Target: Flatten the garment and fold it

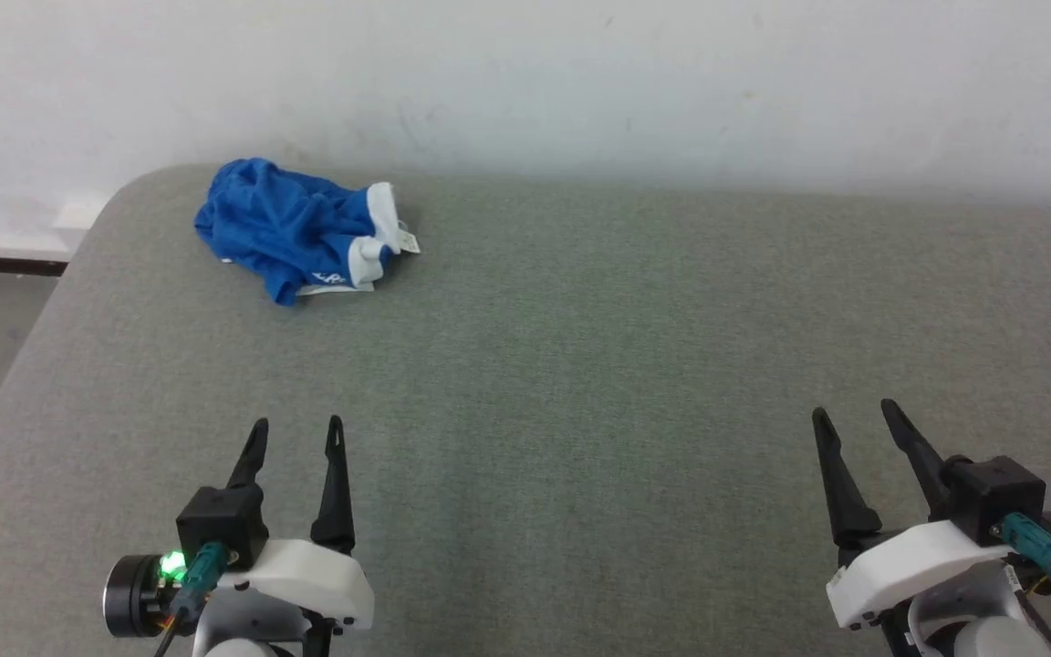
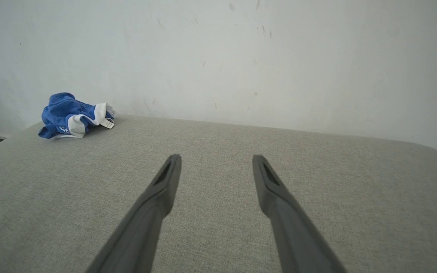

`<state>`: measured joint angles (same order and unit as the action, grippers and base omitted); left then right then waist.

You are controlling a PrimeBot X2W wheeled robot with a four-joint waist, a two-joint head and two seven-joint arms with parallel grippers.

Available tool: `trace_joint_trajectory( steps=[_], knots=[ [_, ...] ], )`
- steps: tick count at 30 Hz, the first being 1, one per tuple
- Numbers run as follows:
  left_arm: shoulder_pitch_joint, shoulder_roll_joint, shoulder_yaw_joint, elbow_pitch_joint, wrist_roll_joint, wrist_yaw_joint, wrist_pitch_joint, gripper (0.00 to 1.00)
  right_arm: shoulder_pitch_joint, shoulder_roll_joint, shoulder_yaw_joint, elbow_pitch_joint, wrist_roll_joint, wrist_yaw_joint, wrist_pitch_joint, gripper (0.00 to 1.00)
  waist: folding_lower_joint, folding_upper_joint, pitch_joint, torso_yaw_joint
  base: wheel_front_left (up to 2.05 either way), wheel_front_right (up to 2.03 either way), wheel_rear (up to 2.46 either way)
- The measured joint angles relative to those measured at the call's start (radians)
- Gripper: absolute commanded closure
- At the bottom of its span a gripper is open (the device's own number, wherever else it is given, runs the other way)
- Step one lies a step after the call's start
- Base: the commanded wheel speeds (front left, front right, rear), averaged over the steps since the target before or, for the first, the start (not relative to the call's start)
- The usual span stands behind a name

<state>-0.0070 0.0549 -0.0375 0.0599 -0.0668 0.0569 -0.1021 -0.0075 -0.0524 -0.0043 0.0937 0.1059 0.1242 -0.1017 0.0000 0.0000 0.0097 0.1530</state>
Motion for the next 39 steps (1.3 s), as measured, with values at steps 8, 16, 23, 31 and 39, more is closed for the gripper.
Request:
trace_joint_trajectory(
  steps=[8, 16, 23, 31, 39],
  knots=[
    [0.000, 0.000, -0.007, 0.009, -0.013, 0.011, -0.021, 0.00, 0.009, 0.000, 0.001, 0.019, 0.012, 0.000, -0.019, 0.00, 0.0000, 0.0000, 0.002, 0.053, 0.00, 0.00, 0.00],
    [0.000, 0.000, -0.011, 0.015, -0.031, 0.025, -0.034, 0.00, 0.009, 0.000, 0.006, 0.034, 0.024, 0.000, -0.035, 0.00, 0.0000, 0.0000, 0.005, 0.093, 0.00, 0.00, 0.00],
    [0.000, 0.000, -0.013, 0.018, -0.040, 0.033, -0.049, 0.00, 0.009, 0.000, 0.006, 0.049, 0.035, 0.000, -0.051, 0.00, 0.0001, 0.0000, 0.008, 0.125, 0.00, 0.00, 0.00],
    [0.000, 0.000, -0.019, 0.022, -0.051, 0.042, -0.067, 0.00, 0.011, 0.000, 0.006, 0.063, 0.048, 0.000, -0.067, 0.00, 0.0000, 0.0001, 0.011, 0.154, 0.00, 0.00, 0.00],
    [0.000, 0.000, -0.027, 0.028, -0.058, 0.054, -0.085, 0.00, 0.012, 0.000, 0.006, 0.081, 0.063, 0.000, -0.085, 0.00, 0.0000, 0.0000, 0.014, 0.182, 0.00, 0.00, 0.00]
  ],
)
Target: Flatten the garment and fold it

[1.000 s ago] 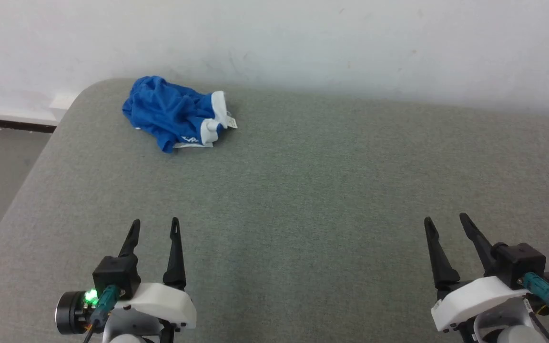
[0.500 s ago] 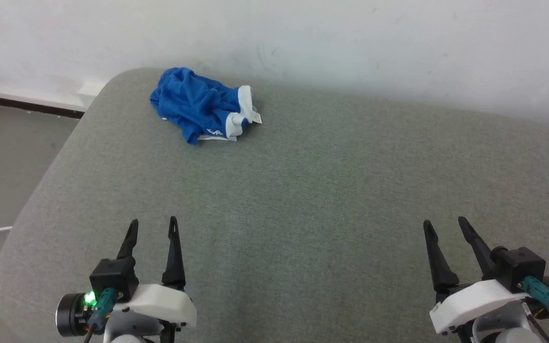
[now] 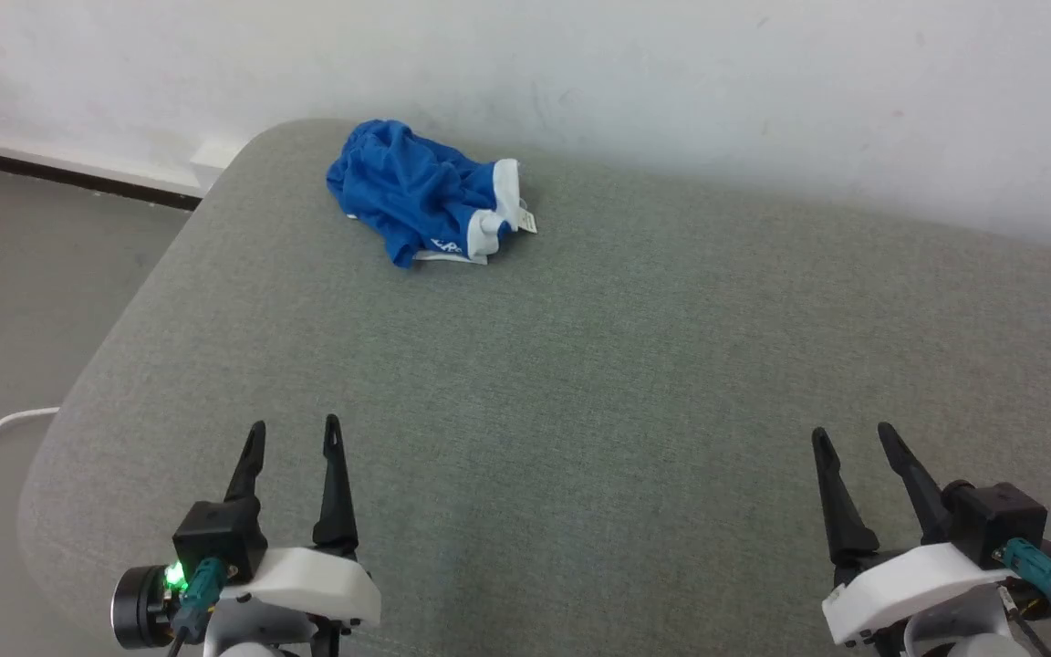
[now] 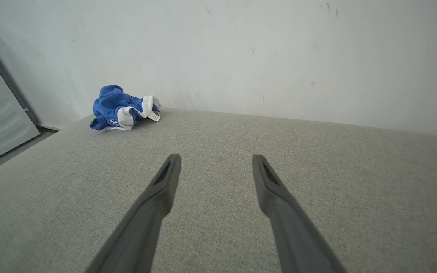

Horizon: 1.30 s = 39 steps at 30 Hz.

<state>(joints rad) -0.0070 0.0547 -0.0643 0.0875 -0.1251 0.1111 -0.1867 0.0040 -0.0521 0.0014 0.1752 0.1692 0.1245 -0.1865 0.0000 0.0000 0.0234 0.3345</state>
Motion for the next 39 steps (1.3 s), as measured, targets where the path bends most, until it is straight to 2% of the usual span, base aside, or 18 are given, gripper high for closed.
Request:
trace_joint_trajectory(
  steps=[33, 39],
  knots=[
    [-0.015, -0.001, -0.012, 0.052, -0.044, 0.032, -0.068, 0.00, 0.007, 0.000, -0.002, 0.049, 0.053, 0.001, -0.061, 0.00, 0.0000, 0.0000, -0.007, 0.087, 0.00, 0.00, 0.00],
    [-0.015, -0.001, -0.017, 0.056, -0.044, 0.032, -0.070, 0.00, 0.009, 0.001, -0.002, 0.048, 0.052, 0.001, -0.062, 0.00, 0.0000, 0.0000, -0.006, 0.086, 0.00, 0.00, 0.00]
  ],
)
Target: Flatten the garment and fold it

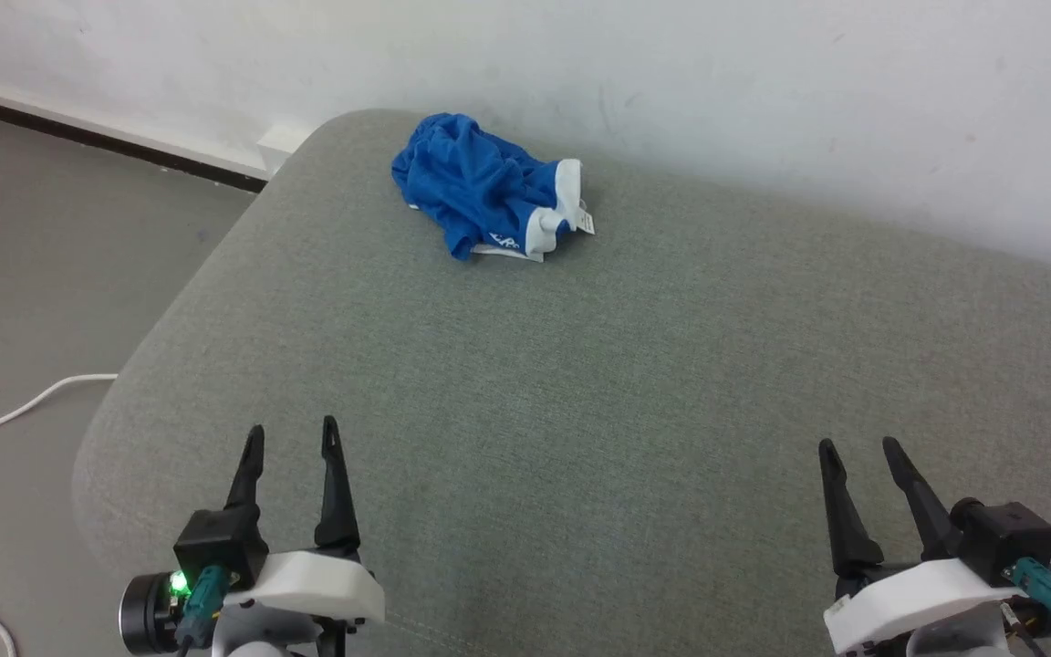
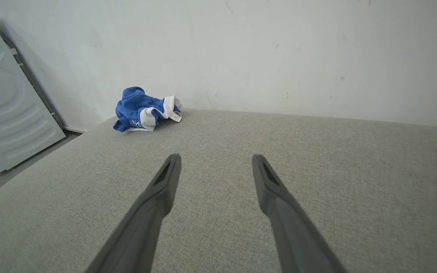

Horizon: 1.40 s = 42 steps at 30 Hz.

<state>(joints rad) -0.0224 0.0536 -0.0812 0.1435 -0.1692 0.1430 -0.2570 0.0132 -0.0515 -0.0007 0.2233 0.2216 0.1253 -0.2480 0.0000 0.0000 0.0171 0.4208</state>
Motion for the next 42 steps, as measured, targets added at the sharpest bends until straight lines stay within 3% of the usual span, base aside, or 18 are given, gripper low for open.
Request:
trace_joint_trajectory(
  steps=[9, 13, 18, 21, 26, 29, 37, 42],
  knots=[
    [-0.008, 0.000, -0.002, 0.011, 0.000, -0.003, 0.000, 0.00, 0.003, 0.000, 0.002, -0.013, 0.000, 0.000, 0.002, 0.00, 0.0000, 0.0000, 0.005, -0.012, 0.00, 0.00, 0.00],
    [-0.089, 0.002, 0.012, 0.048, -0.019, -0.043, 0.000, 0.00, 0.001, 0.001, 0.001, -0.032, -0.006, 0.000, 0.015, 0.00, 0.0000, 0.0000, 0.023, -0.025, 0.00, 0.00, 0.00],
    [-0.300, 0.014, 0.063, 0.137, -0.112, -0.104, 0.014, 0.00, -0.033, 0.001, -0.011, -0.083, -0.044, 0.000, 0.048, 0.00, 0.0000, 0.0000, 0.072, -0.048, 0.00, 0.00, 0.00],
    [-0.464, 0.037, 0.096, 0.216, -0.195, -0.160, 0.094, 0.00, -0.063, 0.001, -0.026, -0.125, -0.071, 0.000, 0.073, 0.00, 0.0001, 0.0000, 0.117, -0.065, 0.00, 0.00, 0.00],
    [-0.709, 0.129, 0.166, 0.322, -0.290, -0.185, 0.261, 0.00, -0.119, 0.002, -0.011, -0.187, -0.100, 0.000, 0.106, 0.00, 0.0002, 0.0000, 0.207, -0.106, 0.00, 0.00, 0.00],
    [-0.823, 0.184, 0.176, 0.356, -0.301, -0.182, 0.355, 0.00, -0.142, 0.003, -0.014, -0.218, -0.106, 0.000, 0.116, 0.00, 0.0003, 0.0000, 0.267, -0.136, 0.00, 0.00, 0.00],
    [-0.986, 0.245, 0.167, 0.437, -0.351, -0.158, 0.674, 0.00, -0.171, 0.003, -0.050, -0.257, -0.116, 0.000, 0.133, 0.00, 0.0005, -0.0001, 0.430, -0.220, 0.00, 0.00, 0.00],
    [-1.022, 0.266, 0.159, 0.470, -0.372, -0.121, 0.834, 0.00, -0.174, 0.002, -0.082, -0.276, -0.125, 0.000, 0.133, 0.00, 0.0004, 0.0000, 0.520, -0.265, 0.00, 0.00, 0.00]
  ],
)
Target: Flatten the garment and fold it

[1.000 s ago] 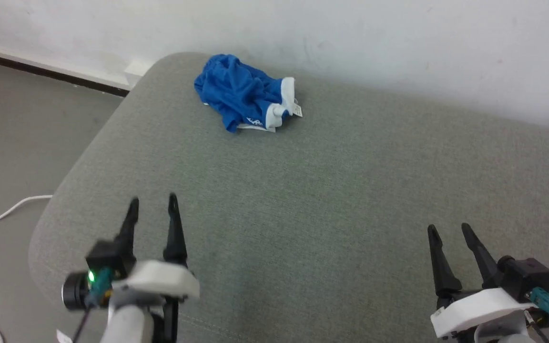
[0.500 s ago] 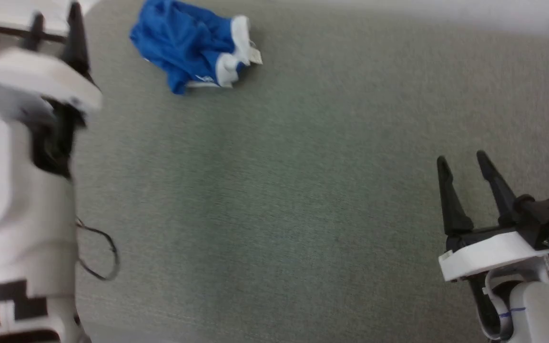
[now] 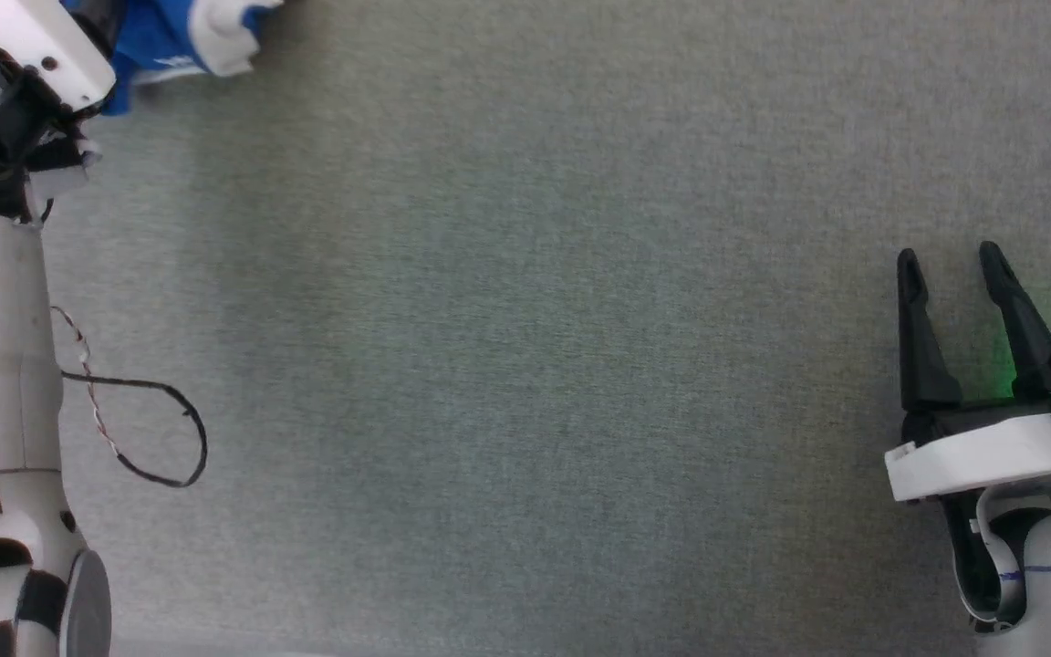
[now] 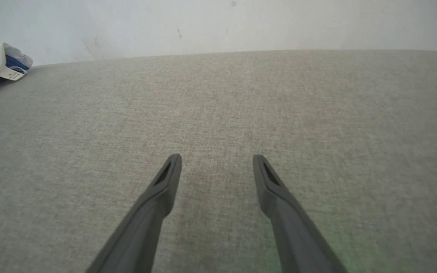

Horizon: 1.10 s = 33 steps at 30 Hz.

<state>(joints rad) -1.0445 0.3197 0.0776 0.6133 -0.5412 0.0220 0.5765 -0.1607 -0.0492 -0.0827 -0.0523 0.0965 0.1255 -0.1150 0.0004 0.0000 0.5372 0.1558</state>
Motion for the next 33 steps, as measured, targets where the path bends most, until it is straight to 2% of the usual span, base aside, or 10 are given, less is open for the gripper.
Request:
trace_joint_trajectory(
  steps=[5, 9, 10, 11, 14, 20, 26, 28, 33],
  knots=[
    [-0.002, 0.004, -0.004, 0.020, -0.009, 0.031, 0.084, 0.00, -0.002, 0.001, -0.024, -0.026, -0.001, 0.005, -0.005, 0.00, -0.0002, 0.0000, 0.064, -0.039, 0.00, 0.00, 0.00],
    [-0.002, 0.029, -0.003, 0.014, -0.007, 0.052, 0.093, 0.00, -0.003, 0.001, -0.039, -0.036, 0.001, 0.007, -0.012, 0.00, -0.0005, 0.0000, 0.088, -0.070, 0.00, 0.00, 0.00],
    [-0.002, 0.033, -0.002, 0.012, -0.007, 0.055, 0.093, 0.71, -0.003, 0.001, -0.040, -0.036, 0.002, 0.007, -0.013, 0.00, -0.0006, 0.0000, 0.090, -0.076, 0.00, 0.00, 0.00],
    [-0.002, 0.034, -0.001, 0.006, -0.007, 0.055, 0.086, 1.00, -0.003, 0.001, -0.040, -0.035, 0.002, 0.007, -0.014, 0.00, -0.0005, 0.0000, 0.092, -0.080, 0.00, 0.00, 0.00],
    [0.005, 0.033, 0.005, -0.001, -0.004, 0.052, 0.026, 1.00, -0.002, 0.001, -0.038, -0.027, 0.002, 0.007, -0.018, 0.00, -0.0004, 0.0000, 0.084, -0.085, 0.00, 0.00, 0.00],
    [0.001, 0.032, 0.006, -0.022, 0.023, 0.030, -0.176, 1.00, 0.005, -0.001, -0.023, 0.022, 0.004, 0.007, -0.021, 0.00, -0.0003, 0.0000, 0.033, -0.080, 0.00, 0.00, 0.00],
    [-0.103, 0.022, -0.052, -0.056, 0.049, -0.058, -0.281, 1.00, 0.025, -0.001, 0.003, 0.091, 0.021, 0.007, -0.035, 0.00, -0.0004, 0.0000, -0.058, -0.073, 0.00, 0.00, 0.00],
    [-0.130, 0.000, -0.077, -0.075, 0.046, -0.084, -0.284, 1.00, 0.032, -0.001, 0.016, 0.118, 0.030, 0.007, -0.043, 0.00, -0.0004, 0.0000, -0.094, -0.071, 0.00, 0.00, 0.00],
    [-0.136, -0.122, -0.118, -0.127, -0.076, -0.131, -0.246, 1.00, 0.046, 0.000, 0.052, 0.179, 0.049, 0.007, -0.063, 0.00, -0.0005, 0.0000, -0.194, -0.074, 0.00, 0.00, 0.00]
  ],
)
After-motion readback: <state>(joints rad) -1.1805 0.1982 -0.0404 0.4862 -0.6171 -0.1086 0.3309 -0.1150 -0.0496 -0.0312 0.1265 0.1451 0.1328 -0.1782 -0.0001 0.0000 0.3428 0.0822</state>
